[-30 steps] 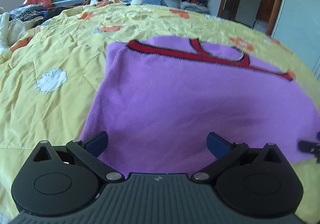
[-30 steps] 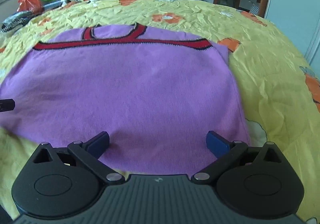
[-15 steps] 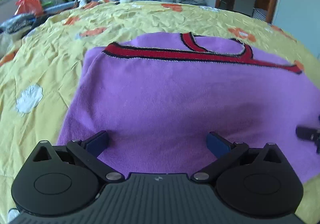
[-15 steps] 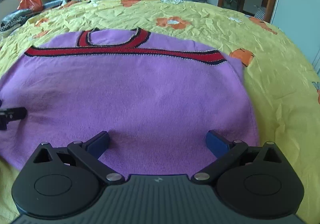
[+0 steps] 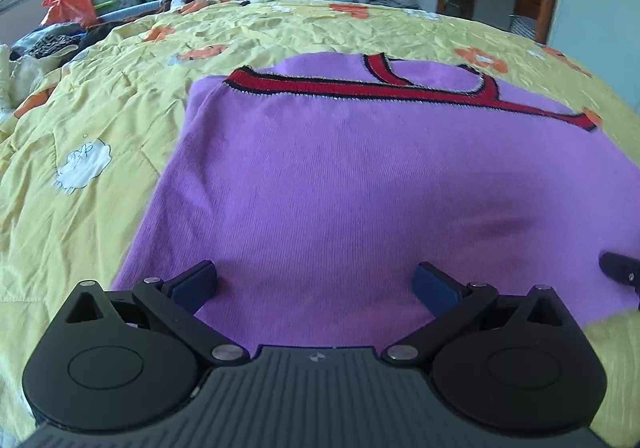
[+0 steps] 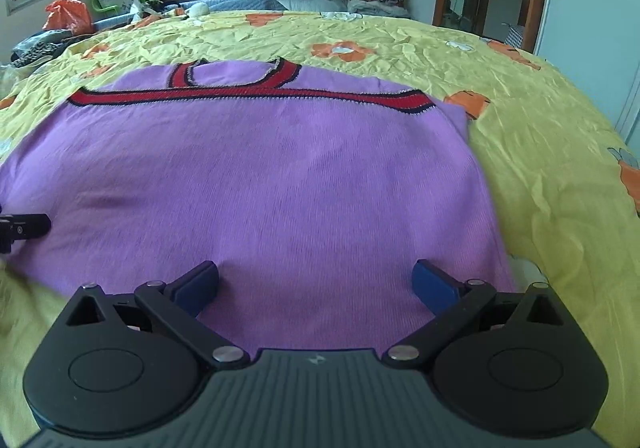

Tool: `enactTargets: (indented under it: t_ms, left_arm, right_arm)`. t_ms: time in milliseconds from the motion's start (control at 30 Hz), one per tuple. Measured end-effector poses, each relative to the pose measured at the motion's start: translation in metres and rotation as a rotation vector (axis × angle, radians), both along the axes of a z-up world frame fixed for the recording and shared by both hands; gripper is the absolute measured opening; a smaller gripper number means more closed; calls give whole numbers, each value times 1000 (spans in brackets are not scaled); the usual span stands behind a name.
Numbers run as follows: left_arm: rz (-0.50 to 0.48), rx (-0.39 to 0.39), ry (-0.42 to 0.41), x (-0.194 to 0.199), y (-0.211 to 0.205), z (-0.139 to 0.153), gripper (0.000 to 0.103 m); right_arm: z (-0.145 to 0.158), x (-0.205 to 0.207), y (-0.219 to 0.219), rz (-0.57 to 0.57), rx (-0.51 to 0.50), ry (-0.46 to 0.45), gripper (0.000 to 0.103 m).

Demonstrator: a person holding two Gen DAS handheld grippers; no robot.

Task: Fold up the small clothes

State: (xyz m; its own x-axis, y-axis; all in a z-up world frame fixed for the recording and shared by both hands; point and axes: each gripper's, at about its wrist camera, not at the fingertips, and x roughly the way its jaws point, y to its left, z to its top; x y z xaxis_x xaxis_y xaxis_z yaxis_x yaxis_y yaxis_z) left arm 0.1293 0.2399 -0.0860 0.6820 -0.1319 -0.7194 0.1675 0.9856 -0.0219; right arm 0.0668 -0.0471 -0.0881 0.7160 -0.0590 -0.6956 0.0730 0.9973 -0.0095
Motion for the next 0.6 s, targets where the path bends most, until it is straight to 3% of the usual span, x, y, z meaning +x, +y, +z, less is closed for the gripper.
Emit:
enactTargets:
  t_ms: [133,233,300,367,600]
  left_arm:
    - [-20,1,-6,-12,11,-1,103]
    - [0,-7,40,-9,20,7,103]
    - [2,-53,3,-9,25,19,103]
    - [-7,-65,-26,2,20,28,103]
    - [-8,-86,-17,88,-14,24,103]
  right_arm:
    - [-1,-20,-3,21,-2,-15,103]
    - [9,-23,-5,91,-4,19,103]
    - [22,-21,-11,72,-4,-53,103]
    - [31,-2,-16,57,-26,-110,103]
    - [19,108,-36,79,15,-63,103]
